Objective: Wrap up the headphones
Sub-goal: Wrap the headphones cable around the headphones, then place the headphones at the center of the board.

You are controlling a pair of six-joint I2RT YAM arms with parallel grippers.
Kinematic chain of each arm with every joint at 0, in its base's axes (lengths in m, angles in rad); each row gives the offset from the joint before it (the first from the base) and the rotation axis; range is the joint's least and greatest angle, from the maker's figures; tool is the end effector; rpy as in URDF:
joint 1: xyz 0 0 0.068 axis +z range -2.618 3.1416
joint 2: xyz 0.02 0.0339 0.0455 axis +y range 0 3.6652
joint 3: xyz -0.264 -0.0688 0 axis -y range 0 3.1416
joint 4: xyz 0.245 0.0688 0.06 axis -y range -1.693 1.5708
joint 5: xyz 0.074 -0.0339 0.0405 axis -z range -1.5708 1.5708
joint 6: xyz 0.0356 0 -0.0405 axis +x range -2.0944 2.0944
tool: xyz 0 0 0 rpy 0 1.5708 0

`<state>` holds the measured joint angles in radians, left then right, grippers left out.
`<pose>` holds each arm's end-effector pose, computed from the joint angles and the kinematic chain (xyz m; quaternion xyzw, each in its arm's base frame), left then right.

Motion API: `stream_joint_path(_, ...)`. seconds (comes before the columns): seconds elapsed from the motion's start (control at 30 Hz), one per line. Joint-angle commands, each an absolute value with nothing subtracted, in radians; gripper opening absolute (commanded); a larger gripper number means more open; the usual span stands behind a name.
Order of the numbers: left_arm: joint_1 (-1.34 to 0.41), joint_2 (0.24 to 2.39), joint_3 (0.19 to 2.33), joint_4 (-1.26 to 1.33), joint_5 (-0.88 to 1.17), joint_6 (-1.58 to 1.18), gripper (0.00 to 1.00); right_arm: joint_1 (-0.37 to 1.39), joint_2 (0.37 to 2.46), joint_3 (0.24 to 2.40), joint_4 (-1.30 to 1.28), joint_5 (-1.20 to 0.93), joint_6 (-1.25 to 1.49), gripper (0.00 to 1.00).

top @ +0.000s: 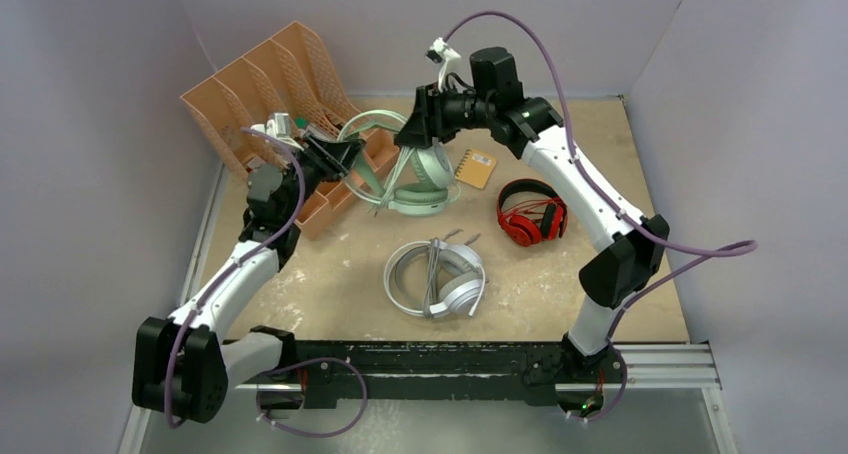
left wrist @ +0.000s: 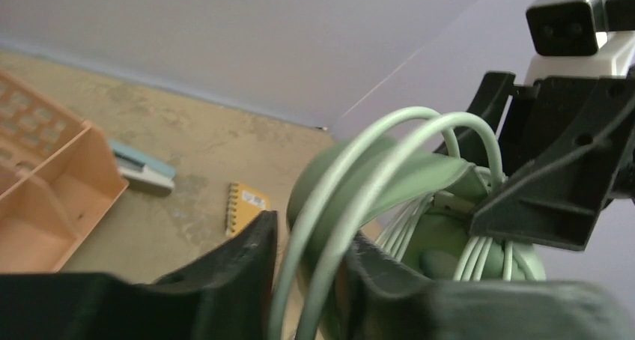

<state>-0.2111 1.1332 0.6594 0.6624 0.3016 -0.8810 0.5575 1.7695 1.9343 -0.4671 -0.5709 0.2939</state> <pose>0.2516 -0.0647 0.3145 -0.0978 0.6332 -0.4774 0.6013 0.3320 0.2296 0.4407 -0.2670 0.7443 0.4414 0.4242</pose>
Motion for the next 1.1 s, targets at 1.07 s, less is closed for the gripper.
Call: stream_joint_path(1.07,-0.196,0.722,0.88,-0.34,0.132,-0.687,0.61,-0.129,1.971,1.66,0.168,-0.868,0.719,0.0)
